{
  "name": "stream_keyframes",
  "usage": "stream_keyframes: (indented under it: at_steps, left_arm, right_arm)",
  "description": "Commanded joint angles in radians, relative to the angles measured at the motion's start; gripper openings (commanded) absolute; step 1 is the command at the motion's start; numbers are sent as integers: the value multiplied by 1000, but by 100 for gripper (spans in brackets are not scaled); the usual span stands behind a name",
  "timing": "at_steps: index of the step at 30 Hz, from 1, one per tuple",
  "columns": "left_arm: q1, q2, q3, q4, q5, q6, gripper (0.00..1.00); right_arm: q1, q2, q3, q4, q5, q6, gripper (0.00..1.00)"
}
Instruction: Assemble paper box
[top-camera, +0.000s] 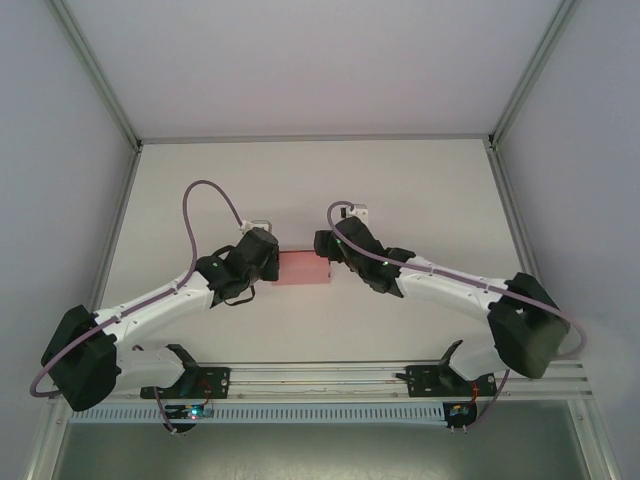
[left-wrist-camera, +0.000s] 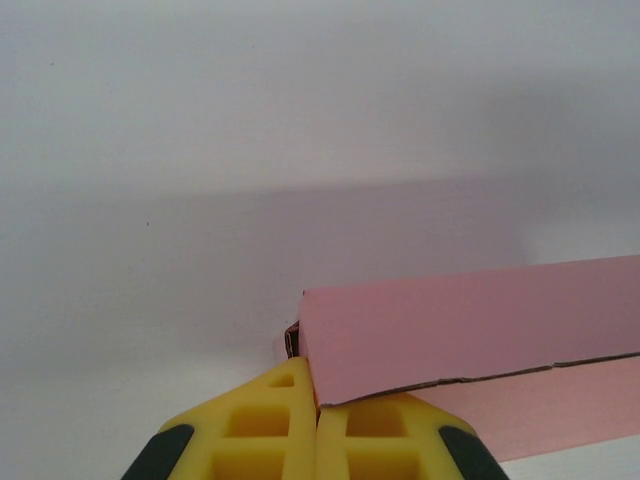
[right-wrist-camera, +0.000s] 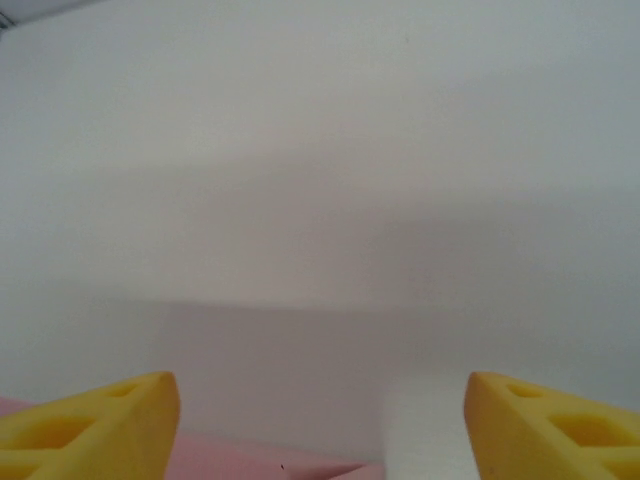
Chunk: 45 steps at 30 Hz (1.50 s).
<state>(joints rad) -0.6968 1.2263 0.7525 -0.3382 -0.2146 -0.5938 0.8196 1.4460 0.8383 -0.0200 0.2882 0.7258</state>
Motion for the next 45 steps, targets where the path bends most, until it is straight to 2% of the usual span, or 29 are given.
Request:
stream_keyframes:
  at_steps: [1,7,9,11,15,18,21,23,25,27,28,29,33,36,40,43,45]
  left_arm:
    - [-29,53,-56,-131,64,-36,0]
    - [-36,53,-64,-128,71,-60,0]
    - [-38,52,-66,-129,82,-64,0]
    - [-38,43,-68,-134,97,-70,4]
    - [-38,-3,-53,-164,133,-68,26]
    - [-37,-64,-15,-223,146,-66,37]
    - [-39,-116,30,-262,161,-56,55]
    - [-36,-133,66,-288,161,-73,58]
    - [-33,-137,102,-320,148,-110,77]
    - [-18,-136,118,-334,132,-170,87]
    - [-3,-134,118,-330,132,-200,97]
    - [18,-133,113,-315,148,-230,100]
    - [168,-133,4,-101,374,-324,100]
    - [237,-133,-80,65,484,-371,100]
    - [251,-141,-127,132,536,-380,99]
    - [252,-149,-171,152,556,-388,88]
    - [253,-157,-210,151,524,-396,83]
  right_arm:
    - [-2,30,-4,-72,-88,51,71]
    - [6,40,-135,-32,-147,170,62]
    - [12,59,-172,-8,-149,215,55]
    - [12,85,-201,18,-166,252,51]
    - [13,111,-225,53,-196,278,41]
    - [13,103,-232,51,-181,281,33]
    - [10,96,-239,47,-168,285,29]
    - [9,99,-242,45,-165,288,29]
    - [6,105,-248,50,-166,296,28]
    - [9,105,-256,64,-171,299,27]
    - [8,104,-258,68,-170,298,27]
    - [8,102,-261,69,-171,297,27]
    - [7,97,-268,77,-168,294,25]
    - [7,96,-271,80,-168,294,25]
    - [7,104,-265,79,-170,294,25]
    - [6,105,-265,79,-172,297,25]
    - [5,102,-264,79,-170,297,25]
